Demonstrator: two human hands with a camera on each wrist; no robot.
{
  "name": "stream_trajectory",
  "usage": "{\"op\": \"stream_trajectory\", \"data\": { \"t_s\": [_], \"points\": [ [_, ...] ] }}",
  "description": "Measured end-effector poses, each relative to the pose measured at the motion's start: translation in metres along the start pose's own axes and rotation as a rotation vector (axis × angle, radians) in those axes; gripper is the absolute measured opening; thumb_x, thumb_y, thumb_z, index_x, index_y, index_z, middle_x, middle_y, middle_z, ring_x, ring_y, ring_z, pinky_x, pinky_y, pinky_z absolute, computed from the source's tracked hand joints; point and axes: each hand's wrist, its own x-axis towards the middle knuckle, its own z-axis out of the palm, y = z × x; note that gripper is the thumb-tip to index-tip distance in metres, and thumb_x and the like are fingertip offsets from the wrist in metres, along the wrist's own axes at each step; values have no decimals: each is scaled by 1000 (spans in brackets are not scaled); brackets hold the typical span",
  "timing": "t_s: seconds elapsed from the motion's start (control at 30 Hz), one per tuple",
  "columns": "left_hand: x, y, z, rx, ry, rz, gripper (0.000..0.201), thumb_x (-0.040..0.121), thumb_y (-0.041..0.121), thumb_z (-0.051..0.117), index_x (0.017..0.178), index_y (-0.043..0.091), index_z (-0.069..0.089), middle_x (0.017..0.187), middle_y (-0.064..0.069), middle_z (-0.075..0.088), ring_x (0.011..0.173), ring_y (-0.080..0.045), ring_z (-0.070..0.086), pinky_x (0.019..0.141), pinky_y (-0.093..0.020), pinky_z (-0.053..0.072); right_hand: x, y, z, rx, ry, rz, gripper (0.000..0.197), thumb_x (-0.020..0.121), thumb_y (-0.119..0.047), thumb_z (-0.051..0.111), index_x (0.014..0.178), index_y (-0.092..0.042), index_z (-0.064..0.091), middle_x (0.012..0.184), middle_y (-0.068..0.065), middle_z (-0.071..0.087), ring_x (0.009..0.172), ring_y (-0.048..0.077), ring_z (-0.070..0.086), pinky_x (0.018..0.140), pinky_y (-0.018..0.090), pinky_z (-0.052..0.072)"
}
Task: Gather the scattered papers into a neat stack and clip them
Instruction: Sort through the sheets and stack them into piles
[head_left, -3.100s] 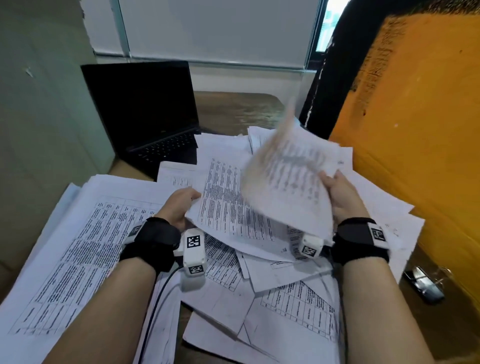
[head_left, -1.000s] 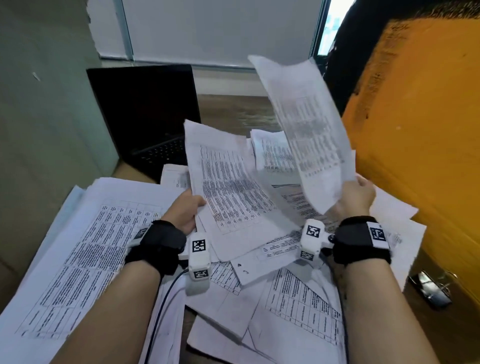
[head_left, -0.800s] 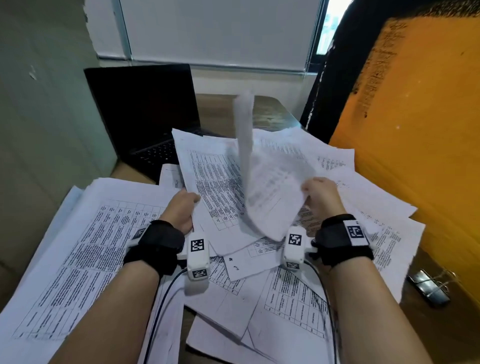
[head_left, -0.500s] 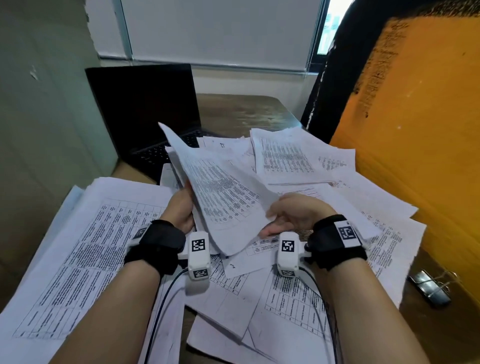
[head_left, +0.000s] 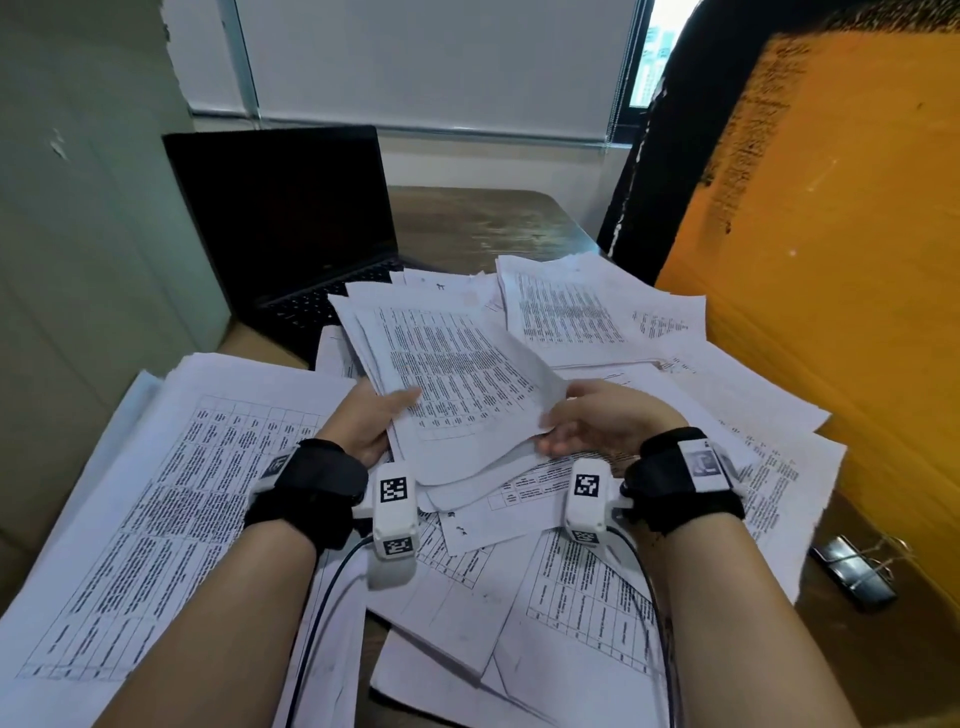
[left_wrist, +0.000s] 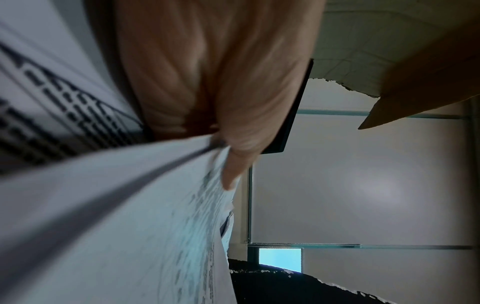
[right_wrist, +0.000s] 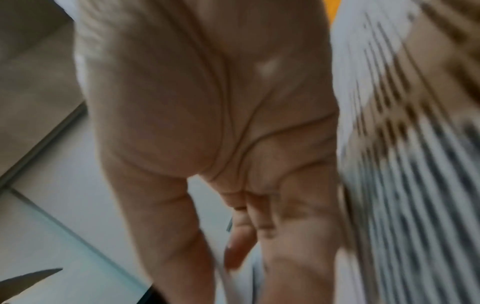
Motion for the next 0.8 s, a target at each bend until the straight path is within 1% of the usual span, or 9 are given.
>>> {"op": "stream_trajectory", "data": {
  "t_s": [0.1,0.17,0.2,0.33,0.43,0.5,0.6,0.7,0.8],
  "points": [
    [1,-1,1,32,4,21,49,92,-17,40,138,-1,39,131,-21,54,116,-37,55,89,-45,48,5,7,-36,-315,397,-148,44,85,-29,72,120,-9,54,109,11,62,90,21,65,76,33,50],
    [3,0,-1,1,47,33,51,92,-18,38,138,4,38,127,-22,56,113,-39,57,87,-48,50,4,14,-66,-416,747,-56,66,82,-40,73,133,-7,47,132,15,53,120,33,52,95,42,44],
    [6,0,-3,-27,65,36,50,92,-16,40,138,5,38,126,-23,57,112,-40,58,83,-48,54,1,19,-76,-462,810,22,74,81,-41,73,137,-3,43,138,19,49,127,36,46,100,44,42],
    [6,2,-7,-149,117,87,32,94,4,55,125,7,56,110,-16,69,96,-29,68,69,-40,60,-2,32,-89,-532,705,75,67,81,-25,77,131,8,47,134,23,53,120,36,53,92,39,45],
    [0,5,-6,-199,56,117,14,93,13,59,105,13,66,84,-1,76,69,-14,73,53,-28,58,-8,29,-82,-457,550,-36,32,79,-19,79,105,-4,69,112,13,69,96,27,66,81,33,48],
    [-1,6,-8,-215,66,134,21,92,14,59,112,9,64,91,0,75,66,-12,72,54,-26,58,-16,23,-79,-340,462,-172,12,84,-22,74,91,-13,72,103,2,71,88,21,67,78,32,47],
    [0,6,-12,-319,53,106,34,91,16,60,123,5,58,94,-6,75,70,-17,72,59,-31,60,-24,20,-82,46,622,-397,6,91,-23,65,88,-18,66,95,0,71,83,15,65,74,31,46],
    [0,7,-10,-329,31,66,41,90,12,59,127,-5,55,121,-23,64,85,-21,70,82,-36,59,-11,28,-99,372,836,-443,15,93,-18,61,103,-7,64,99,6,65,81,19,60,72,30,47],
    [1,4,-4,-212,48,38,29,94,2,52,121,-7,56,116,-24,66,70,-15,72,63,-26,60,1,29,-103,564,894,-396,10,92,-8,58,102,-8,57,96,10,60,78,18,59,61,26,49]
  ]
}}
